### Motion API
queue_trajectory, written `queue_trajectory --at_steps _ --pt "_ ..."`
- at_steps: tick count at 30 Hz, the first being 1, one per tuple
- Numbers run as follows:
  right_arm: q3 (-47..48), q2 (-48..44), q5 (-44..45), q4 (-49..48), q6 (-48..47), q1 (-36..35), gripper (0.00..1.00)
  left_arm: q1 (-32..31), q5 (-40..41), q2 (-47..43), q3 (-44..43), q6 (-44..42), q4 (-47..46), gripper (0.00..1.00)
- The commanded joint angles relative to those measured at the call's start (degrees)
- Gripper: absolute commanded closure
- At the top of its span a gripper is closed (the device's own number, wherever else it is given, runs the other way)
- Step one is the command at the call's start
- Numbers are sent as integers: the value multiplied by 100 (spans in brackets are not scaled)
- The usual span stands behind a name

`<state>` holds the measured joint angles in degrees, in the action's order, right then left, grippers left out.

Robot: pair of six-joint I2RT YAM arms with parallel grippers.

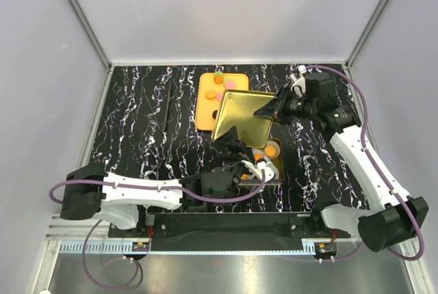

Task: Pack the cookies

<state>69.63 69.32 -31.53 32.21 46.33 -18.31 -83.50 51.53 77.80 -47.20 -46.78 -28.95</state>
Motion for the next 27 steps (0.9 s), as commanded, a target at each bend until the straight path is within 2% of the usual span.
queue_trajectory --at_steps 1,5,6,8,9,12,13,15,16,18,20,21,22,23,24,25,27 --pt "174 -261 -240 -31 87 29 100 115 340 112 52 -1191 -1954 11" --pt "60 -366 -266 -56 131 29 100 168 245 174 70 -1675 -2640 21" --pt "34 -384 -275 -74 140 29 100 185 218 235 79 -1763 -2729 30" --pt "-10 -402 -275 -74 140 29 100 194 156 332 71 -2087 -3027 38" --pt "-28 -402 -275 -74 157 29 100 194 138 428 71 -2185 -3064 46" --pt "-28 -410 -310 -101 175 29 99 194 42 525 9 -2414 -3152 62" --pt "-28 -402 -310 -101 158 29 99 185 24 587 9 -2484 -3230 72" --pt "-54 -419 -301 -101 149 29 98 194 -11 631 0 -2765 -3590 81" --pt "-63 -419 -301 -101 140 37 98 194 -20 666 -17 -2879 -3670 95" --pt "-107 -446 -284 -118 131 37 94 185 -29 684 -122 -2924 -3697 100" --pt "-133 -472 -222 -109 87 29 87 194 -29 658 -236 -2846 -3392 100" --pt "-142 -498 -126 -83 9 29 78 185 -29 631 -289 -2749 -3198 100" --pt "-142 -542 -65 -66 -44 37 73 185 -46 588 -333 -2470 -3013 100" --pt "-134 -560 6 -39 -106 38 67 185 -81 483 -369 -2293 -2594 100" --pt "-90 -586 189 57 -263 29 53 185 -108 412 -473 -2065 -2285 100" --pt "-72 -630 295 110 -343 29 47 185 -204 333 -535 -1488 -1551 100" --pt "-2 -709 576 207 -562 37 39 185 -362 96 -755 -879 -809 100"
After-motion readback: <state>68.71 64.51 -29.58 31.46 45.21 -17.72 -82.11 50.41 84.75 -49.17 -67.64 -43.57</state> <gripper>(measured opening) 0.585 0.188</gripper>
